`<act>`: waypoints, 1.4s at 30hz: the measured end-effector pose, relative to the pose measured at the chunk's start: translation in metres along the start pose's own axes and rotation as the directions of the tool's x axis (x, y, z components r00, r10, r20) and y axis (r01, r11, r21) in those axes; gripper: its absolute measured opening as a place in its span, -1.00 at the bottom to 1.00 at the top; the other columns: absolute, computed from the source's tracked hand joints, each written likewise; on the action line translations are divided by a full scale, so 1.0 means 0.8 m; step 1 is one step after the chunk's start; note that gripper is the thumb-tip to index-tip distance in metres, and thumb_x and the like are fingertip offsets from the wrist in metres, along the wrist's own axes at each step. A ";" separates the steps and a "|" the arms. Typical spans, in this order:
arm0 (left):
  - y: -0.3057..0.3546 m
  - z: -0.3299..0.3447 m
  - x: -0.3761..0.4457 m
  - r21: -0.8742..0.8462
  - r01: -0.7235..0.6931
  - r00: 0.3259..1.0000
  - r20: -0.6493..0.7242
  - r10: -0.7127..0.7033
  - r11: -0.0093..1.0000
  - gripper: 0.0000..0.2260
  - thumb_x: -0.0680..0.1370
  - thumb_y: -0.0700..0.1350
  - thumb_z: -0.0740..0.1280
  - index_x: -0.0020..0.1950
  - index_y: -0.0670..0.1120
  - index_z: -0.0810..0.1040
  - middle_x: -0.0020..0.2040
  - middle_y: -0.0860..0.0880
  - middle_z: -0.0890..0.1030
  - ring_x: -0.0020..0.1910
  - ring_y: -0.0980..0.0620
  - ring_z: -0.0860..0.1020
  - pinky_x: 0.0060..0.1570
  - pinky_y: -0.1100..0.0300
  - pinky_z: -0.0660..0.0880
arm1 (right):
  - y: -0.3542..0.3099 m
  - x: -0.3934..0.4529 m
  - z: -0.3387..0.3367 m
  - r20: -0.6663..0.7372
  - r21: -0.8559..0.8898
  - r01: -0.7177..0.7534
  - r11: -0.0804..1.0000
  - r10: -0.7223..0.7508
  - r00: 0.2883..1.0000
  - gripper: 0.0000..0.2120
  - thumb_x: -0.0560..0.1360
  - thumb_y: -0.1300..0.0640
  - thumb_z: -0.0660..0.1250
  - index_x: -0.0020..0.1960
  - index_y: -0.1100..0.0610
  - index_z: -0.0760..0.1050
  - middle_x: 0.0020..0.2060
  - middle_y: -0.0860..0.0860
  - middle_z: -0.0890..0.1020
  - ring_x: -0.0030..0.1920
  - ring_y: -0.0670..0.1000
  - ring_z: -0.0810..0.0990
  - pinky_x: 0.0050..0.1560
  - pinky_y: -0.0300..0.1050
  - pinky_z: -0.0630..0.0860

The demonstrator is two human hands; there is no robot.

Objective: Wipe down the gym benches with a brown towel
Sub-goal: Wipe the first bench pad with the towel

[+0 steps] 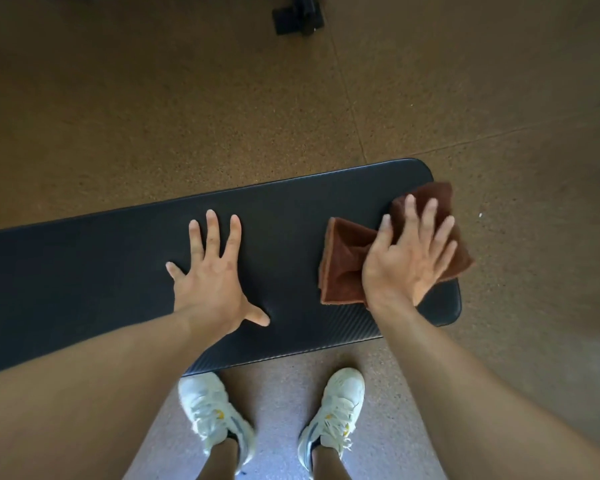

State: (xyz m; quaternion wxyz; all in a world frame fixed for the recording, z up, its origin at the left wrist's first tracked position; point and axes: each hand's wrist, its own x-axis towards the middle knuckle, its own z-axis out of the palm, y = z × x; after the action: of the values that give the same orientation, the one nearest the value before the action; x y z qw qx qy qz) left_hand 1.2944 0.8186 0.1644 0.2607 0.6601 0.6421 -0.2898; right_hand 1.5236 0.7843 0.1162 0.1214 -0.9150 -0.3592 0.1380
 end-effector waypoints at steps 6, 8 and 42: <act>-0.007 0.003 0.002 -0.032 -0.033 0.999 -0.025 0.032 0.999 0.48 0.13 0.40 0.62 0.58 0.11 -0.49 0.57 -0.02 -0.54 0.59 -0.12 -0.46 0.49 -0.46 0.10 | -0.110 -0.040 0.057 0.242 0.077 0.813 0.577 -0.802 0.546 -0.55 0.69 -0.13 0.15 0.56 -0.13 0.40 0.63 -0.10 0.32 0.66 0.06 0.17 0.62 0.14 0.16; -0.008 0.002 0.000 -0.024 -0.046 0.999 0.000 0.046 0.999 0.51 0.12 0.40 0.62 0.56 0.07 -0.53 0.56 -0.05 -0.56 0.58 -0.15 -0.47 0.48 -0.47 0.08 | -0.097 -0.029 0.050 0.213 0.029 0.820 0.572 -0.805 0.554 -0.55 0.68 -0.11 0.17 0.55 -0.12 0.42 0.61 -0.12 0.35 0.60 0.04 0.31 0.55 0.11 0.26; -0.138 0.003 -0.006 -0.047 -0.375 0.923 -0.116 0.367 0.926 0.41 0.16 0.57 0.43 0.55 0.11 -0.54 0.57 0.01 -0.55 0.55 -0.07 -0.53 0.52 -0.44 -0.11 | -0.129 -0.078 0.061 0.217 -0.009 0.631 0.776 -0.614 0.759 -0.48 0.66 -0.05 0.17 0.61 -0.08 0.31 0.66 -0.10 0.22 0.69 -0.02 -0.01 0.68 0.02 -0.10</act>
State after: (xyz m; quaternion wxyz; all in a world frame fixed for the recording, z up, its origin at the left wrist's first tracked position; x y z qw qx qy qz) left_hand 1.1842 0.8175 0.1691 0.2990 0.7748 0.5278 -0.1782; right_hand 1.3986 0.8212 0.1140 0.0857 -0.7288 -0.6585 0.1669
